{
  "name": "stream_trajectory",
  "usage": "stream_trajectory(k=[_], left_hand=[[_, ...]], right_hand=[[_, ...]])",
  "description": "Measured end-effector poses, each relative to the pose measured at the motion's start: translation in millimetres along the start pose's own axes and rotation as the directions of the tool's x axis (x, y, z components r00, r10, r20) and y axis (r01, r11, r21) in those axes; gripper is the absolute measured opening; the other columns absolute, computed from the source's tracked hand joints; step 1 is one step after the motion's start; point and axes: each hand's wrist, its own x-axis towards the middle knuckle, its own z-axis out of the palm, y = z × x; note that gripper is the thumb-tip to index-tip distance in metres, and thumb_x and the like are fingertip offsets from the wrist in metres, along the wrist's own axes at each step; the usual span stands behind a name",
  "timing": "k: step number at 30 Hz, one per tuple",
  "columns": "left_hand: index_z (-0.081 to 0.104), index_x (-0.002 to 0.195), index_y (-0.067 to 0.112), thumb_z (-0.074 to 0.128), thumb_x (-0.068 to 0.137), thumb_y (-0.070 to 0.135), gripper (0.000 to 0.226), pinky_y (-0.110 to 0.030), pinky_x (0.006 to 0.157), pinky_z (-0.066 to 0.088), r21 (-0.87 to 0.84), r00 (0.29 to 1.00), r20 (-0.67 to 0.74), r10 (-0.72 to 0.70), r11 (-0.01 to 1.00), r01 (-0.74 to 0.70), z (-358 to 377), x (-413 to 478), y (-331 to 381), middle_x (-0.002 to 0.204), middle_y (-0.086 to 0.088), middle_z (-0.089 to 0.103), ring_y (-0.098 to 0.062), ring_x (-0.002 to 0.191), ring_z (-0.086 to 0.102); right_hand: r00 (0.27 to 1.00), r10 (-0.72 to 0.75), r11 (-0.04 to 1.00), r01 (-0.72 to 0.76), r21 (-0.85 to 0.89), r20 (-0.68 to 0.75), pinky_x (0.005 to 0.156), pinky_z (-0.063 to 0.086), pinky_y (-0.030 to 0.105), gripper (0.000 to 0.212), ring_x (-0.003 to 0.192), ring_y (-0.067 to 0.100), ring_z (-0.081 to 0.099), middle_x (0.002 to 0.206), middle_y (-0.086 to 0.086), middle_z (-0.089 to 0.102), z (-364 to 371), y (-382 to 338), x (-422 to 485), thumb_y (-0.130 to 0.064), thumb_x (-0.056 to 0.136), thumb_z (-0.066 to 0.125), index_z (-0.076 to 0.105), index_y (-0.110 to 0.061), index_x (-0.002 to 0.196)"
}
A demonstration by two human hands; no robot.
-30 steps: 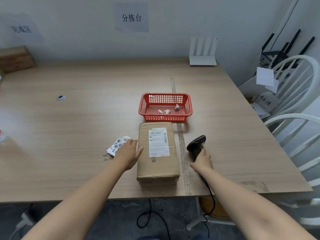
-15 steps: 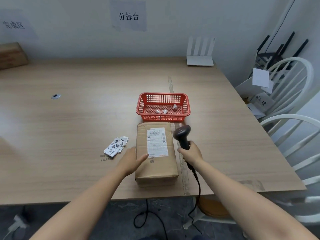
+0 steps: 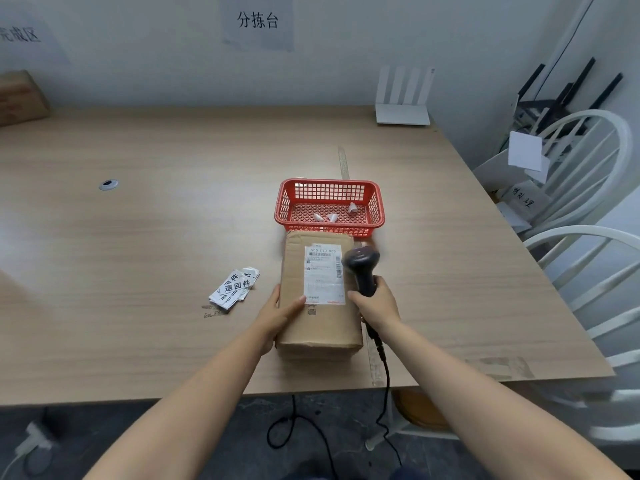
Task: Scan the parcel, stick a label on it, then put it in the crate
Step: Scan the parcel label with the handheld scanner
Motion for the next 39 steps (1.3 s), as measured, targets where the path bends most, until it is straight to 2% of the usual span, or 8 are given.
stream_trajectory(k=[7, 12, 16, 20, 23, 30, 35, 39], left_hand=[[0.025, 0.143, 0.039, 0.072, 0.068, 0.036, 0.089, -0.042, 0.117, 0.026, -0.208, 0.975, 0.211, 0.062, 0.978, -0.017, -13, 5, 12, 0.144, 0.008, 0.047, -0.015, 0.135, 0.041], [0.038, 0.139, 0.028, 0.053, 0.089, 0.019, 0.053, -0.036, 0.096, 0.052, -0.336, 0.957, 0.24, 0.164, 0.939, -0.076, -9, 2, 16, 0.137, -0.004, 0.053, -0.022, 0.118, 0.054], [0.039, 0.136, 0.034, 0.08, 0.063, 0.027, 0.085, -0.046, 0.101, 0.045, -0.28, 0.964, 0.213, 0.16, 0.955, -0.096, -7, -3, 14, 0.126, -0.002, 0.063, -0.026, 0.116, 0.056], [0.037, 0.133, 0.04, 0.067, 0.068, 0.017, 0.075, -0.041, 0.086, 0.046, -0.217, 0.976, 0.183, 0.119, 0.973, -0.078, -5, -3, 14, 0.098, 0.01, 0.073, -0.021, 0.098, 0.062], [0.035, 0.132, 0.043, 0.069, 0.067, 0.016, 0.078, -0.042, 0.084, 0.048, -0.188, 0.976, 0.191, 0.103, 0.98, -0.067, -3, -4, 15, 0.092, 0.009, 0.076, -0.02, 0.098, 0.062], [0.013, 0.145, 0.041, 0.073, 0.064, 0.015, 0.104, -0.049, 0.093, 0.044, -0.149, 0.978, 0.192, 0.079, 0.987, -0.051, 3, -1, 21, 0.117, -0.012, 0.065, -0.027, 0.116, 0.055], [0.026, 0.141, 0.039, 0.071, 0.065, 0.015, 0.091, -0.04, 0.079, 0.047, -0.181, 0.975, 0.194, 0.112, 0.98, -0.077, 7, -3, 26, 0.113, -0.007, 0.066, -0.024, 0.107, 0.057], [0.035, 0.136, 0.038, 0.069, 0.066, 0.014, 0.082, -0.039, 0.081, 0.047, -0.182, 0.972, 0.197, 0.129, 0.979, -0.093, 8, -4, 28, 0.102, 0.002, 0.07, -0.019, 0.099, 0.06]], right_hand=[[0.995, -0.066, 0.993, 0.073, 0.094, -0.069, 0.076, 0.052, 0.047, 0.019, 0.079, 0.028, 0.058, 0.089, 0.006, 0.063, -16, -15, 5, -0.022, 0.071, 0.064, 0.049, -0.03, 0.079], [0.99, -0.111, 0.979, 0.124, 0.16, -0.091, 0.076, 0.052, 0.045, 0.02, 0.082, 0.027, 0.061, 0.1, 0.007, 0.069, -24, -30, 1, -0.03, 0.063, 0.063, 0.052, -0.031, 0.08], [0.982, -0.159, 0.978, 0.171, 0.12, -0.103, 0.075, 0.051, 0.044, 0.018, 0.082, 0.027, 0.06, 0.087, 0.001, 0.063, -33, -38, -3, -0.018, 0.075, 0.064, 0.052, -0.028, 0.083], [0.966, -0.25, 0.966, 0.253, 0.048, -0.064, 0.074, 0.052, 0.045, 0.021, 0.076, 0.026, 0.058, 0.088, 0.002, 0.061, -42, -47, -16, -0.01, 0.076, 0.061, 0.052, -0.024, 0.087], [0.955, -0.296, 0.952, 0.294, 0.079, 0.018, 0.055, 0.051, 0.029, 0.024, 0.064, 0.017, 0.058, 0.089, 0.0, 0.061, -44, -60, -34, -0.001, 0.079, 0.057, 0.052, -0.021, 0.092], [0.964, -0.184, 0.974, 0.153, 0.167, 0.194, 0.048, 0.048, 0.028, 0.02, 0.05, 0.014, 0.053, 0.076, 0.008, 0.058, -31, -74, -67, -0.002, 0.082, 0.056, 0.052, -0.01, 0.1], [0.982, -0.126, 0.977, 0.099, 0.189, 0.138, 0.047, 0.046, 0.028, 0.017, 0.05, 0.014, 0.052, 0.075, 0.008, 0.056, -30, -70, -72, -0.004, 0.081, 0.056, 0.052, -0.01, 0.096], [0.983, -0.15, 0.975, 0.129, 0.18, 0.108, 0.045, 0.044, 0.027, 0.014, 0.048, 0.014, 0.051, 0.07, 0.005, 0.054, -32, -70, -75, -0.004, 0.079, 0.057, 0.051, -0.017, 0.082]])
